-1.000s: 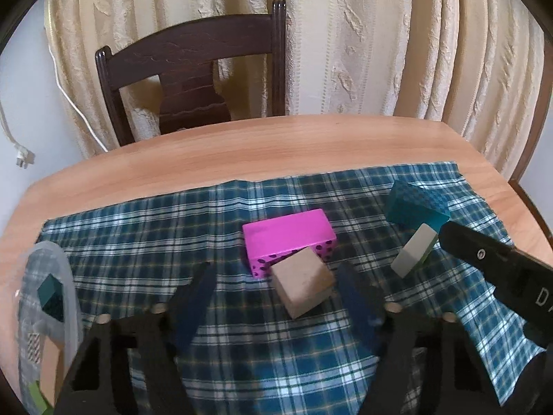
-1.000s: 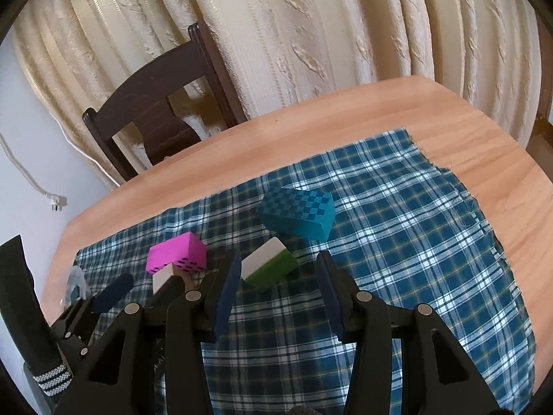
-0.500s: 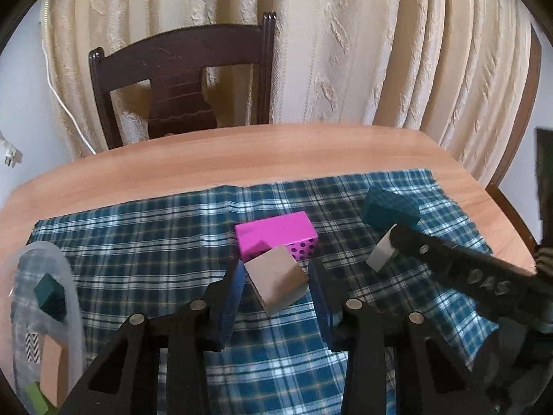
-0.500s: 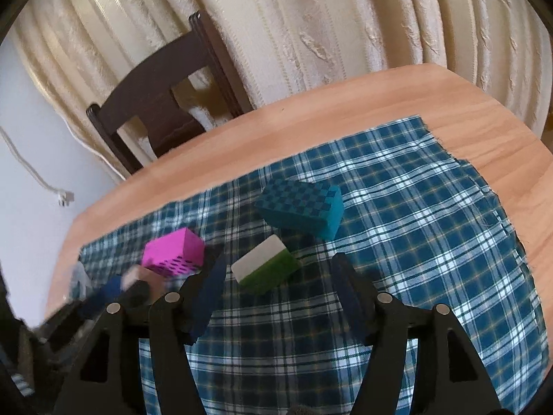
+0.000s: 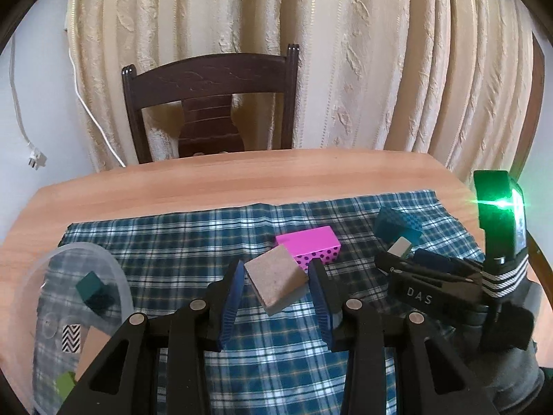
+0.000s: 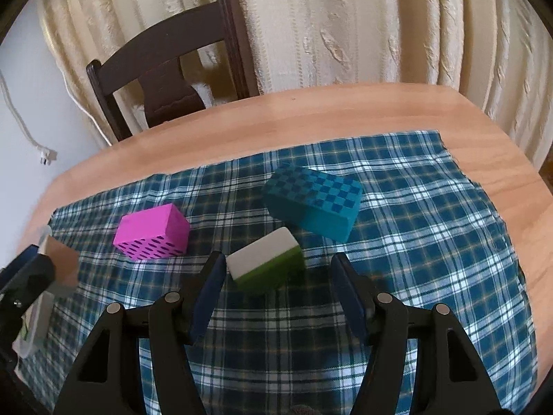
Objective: Organize rigid objects
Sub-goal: 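Carry the tan cube into the clear bowl and open the left gripper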
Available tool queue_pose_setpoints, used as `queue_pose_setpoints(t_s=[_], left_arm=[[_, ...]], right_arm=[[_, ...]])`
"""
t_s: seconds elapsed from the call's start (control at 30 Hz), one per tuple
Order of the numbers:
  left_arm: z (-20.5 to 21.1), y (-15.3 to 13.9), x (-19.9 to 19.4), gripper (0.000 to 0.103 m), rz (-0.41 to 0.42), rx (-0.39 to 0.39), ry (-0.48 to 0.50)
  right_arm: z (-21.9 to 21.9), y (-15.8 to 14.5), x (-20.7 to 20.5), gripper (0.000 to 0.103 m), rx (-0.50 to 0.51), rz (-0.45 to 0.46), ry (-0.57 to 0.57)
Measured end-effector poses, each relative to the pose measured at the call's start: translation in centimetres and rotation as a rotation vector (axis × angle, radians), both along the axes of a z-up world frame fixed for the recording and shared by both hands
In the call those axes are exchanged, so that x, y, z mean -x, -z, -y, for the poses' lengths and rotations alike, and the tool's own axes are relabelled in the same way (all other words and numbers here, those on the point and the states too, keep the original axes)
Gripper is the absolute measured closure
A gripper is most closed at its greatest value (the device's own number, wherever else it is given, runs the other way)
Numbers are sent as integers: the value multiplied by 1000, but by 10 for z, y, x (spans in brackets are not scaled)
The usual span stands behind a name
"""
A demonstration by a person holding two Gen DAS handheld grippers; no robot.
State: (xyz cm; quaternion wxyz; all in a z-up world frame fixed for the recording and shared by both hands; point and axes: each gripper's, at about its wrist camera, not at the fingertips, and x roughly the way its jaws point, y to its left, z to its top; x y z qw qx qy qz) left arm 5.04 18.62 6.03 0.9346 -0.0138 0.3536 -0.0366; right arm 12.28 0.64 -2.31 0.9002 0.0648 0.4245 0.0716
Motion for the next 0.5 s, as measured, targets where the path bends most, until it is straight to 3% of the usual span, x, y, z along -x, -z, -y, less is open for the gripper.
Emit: queue_pose_setpoints(t_s=[0.17, 0.5], left_arm=[[-6, -3, 6, 62, 18, 0, -22], [-20, -8, 11, 62, 41, 6, -60]], right_arm=[[1, 0, 0, 56, -13, 3, -13], [0, -3, 5, 57, -11, 6, -13]])
